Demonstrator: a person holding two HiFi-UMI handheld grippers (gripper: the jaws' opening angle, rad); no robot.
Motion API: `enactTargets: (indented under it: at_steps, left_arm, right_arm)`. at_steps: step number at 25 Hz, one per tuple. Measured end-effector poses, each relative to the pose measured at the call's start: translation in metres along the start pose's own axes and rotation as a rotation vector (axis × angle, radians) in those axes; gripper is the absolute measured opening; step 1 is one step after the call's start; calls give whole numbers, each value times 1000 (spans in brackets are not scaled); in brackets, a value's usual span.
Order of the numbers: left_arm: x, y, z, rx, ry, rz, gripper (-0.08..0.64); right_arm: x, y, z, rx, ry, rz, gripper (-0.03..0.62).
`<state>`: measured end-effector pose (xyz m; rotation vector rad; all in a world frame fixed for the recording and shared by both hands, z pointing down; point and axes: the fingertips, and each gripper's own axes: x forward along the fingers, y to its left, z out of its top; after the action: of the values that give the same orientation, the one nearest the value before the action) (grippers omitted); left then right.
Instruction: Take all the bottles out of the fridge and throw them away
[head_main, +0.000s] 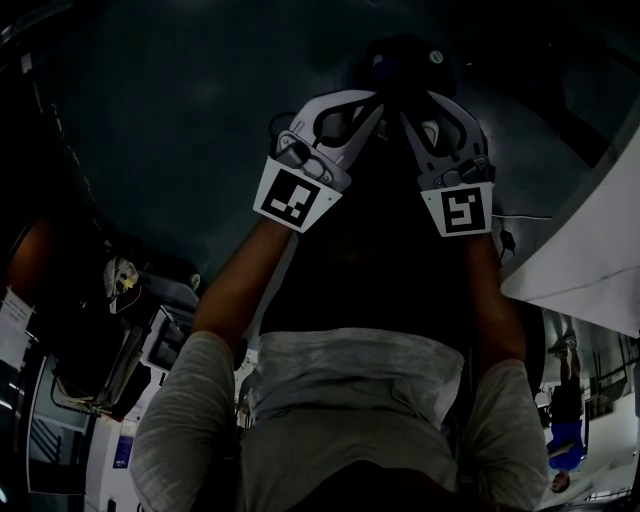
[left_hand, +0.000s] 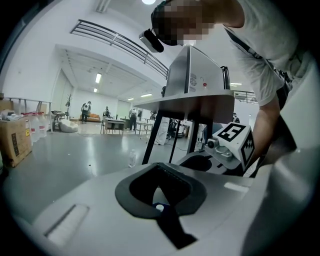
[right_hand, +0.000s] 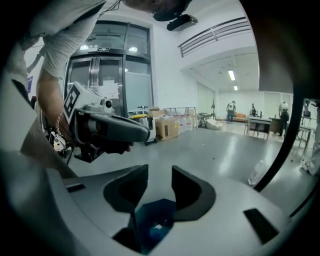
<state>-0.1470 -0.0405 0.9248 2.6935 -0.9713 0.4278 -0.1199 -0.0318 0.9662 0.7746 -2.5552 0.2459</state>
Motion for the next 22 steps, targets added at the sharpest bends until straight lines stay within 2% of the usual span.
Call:
enactTargets:
  at_steps: [6,12,16,22]
  left_arm:
    - [-32,-11,48,-17,27,6,9]
    - [-66,-22,136,-56,-5,19,9]
    - [-86,-27,198,-104,-55,37,9]
    - [-102,-31,287,-79,-120,44,9]
  right_arm:
    - [-34,27,71,101,-57,12,126]
    - [-81,44,169,219,-150,-26,101]
    - [-116,34,224,232,-161,-70,100]
    - [-168,-5,308,185,-211,-137,72]
